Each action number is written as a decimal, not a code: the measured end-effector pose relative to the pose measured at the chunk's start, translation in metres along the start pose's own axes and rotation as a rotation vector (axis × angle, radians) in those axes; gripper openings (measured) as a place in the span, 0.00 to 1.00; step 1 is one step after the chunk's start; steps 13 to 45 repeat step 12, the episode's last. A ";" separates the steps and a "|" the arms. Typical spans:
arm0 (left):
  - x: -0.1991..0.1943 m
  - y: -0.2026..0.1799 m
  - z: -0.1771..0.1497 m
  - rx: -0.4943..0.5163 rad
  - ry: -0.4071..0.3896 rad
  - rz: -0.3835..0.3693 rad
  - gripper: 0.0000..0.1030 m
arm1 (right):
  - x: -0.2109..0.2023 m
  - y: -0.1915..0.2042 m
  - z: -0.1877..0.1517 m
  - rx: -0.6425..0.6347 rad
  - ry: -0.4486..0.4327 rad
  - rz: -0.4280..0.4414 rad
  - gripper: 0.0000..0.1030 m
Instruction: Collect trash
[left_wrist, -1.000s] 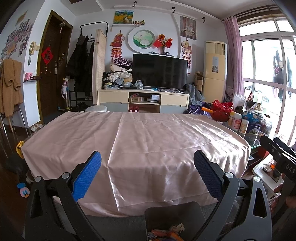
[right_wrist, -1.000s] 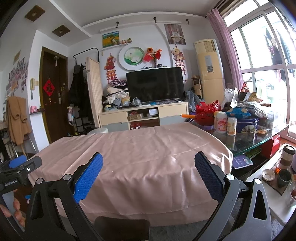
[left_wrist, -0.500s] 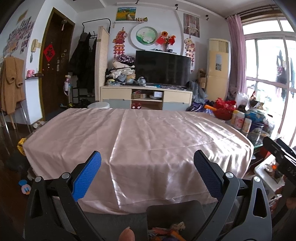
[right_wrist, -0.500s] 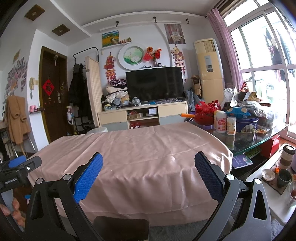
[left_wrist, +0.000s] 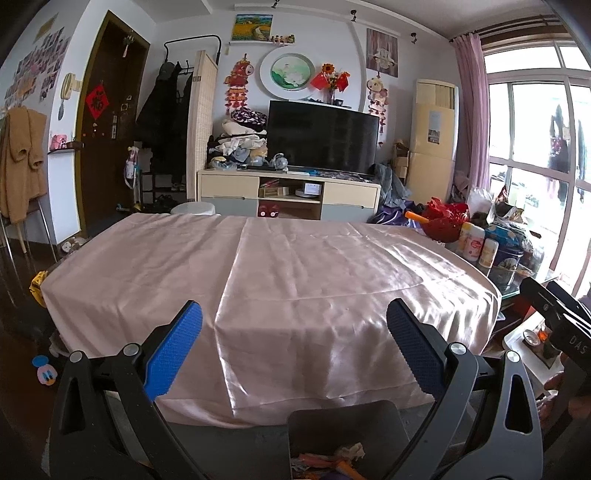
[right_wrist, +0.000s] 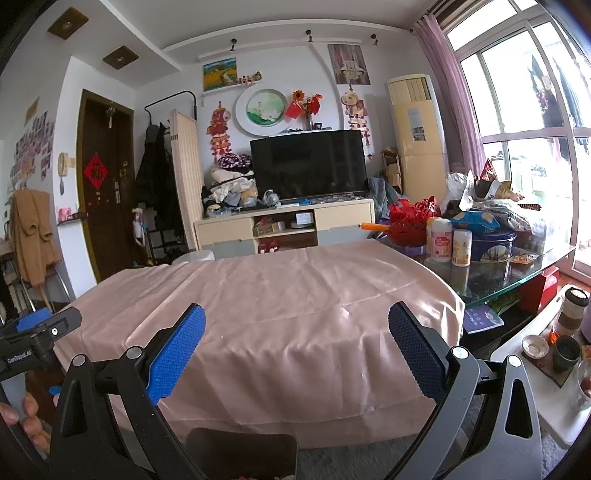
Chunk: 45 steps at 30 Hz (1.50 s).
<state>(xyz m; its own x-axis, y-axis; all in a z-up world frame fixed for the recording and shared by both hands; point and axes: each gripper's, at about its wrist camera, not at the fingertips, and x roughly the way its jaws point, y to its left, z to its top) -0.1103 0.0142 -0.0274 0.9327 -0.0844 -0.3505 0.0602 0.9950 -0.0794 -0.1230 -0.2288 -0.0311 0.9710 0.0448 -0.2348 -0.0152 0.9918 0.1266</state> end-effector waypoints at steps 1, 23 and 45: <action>0.000 0.000 0.000 0.000 0.000 0.000 0.92 | 0.000 0.000 0.000 0.000 0.000 0.001 0.97; 0.002 -0.002 0.001 -0.024 0.025 -0.015 0.92 | 0.000 0.001 0.001 -0.001 0.000 0.000 0.97; 0.002 -0.002 0.001 -0.024 0.025 -0.015 0.92 | 0.000 0.001 0.001 -0.001 0.000 0.000 0.97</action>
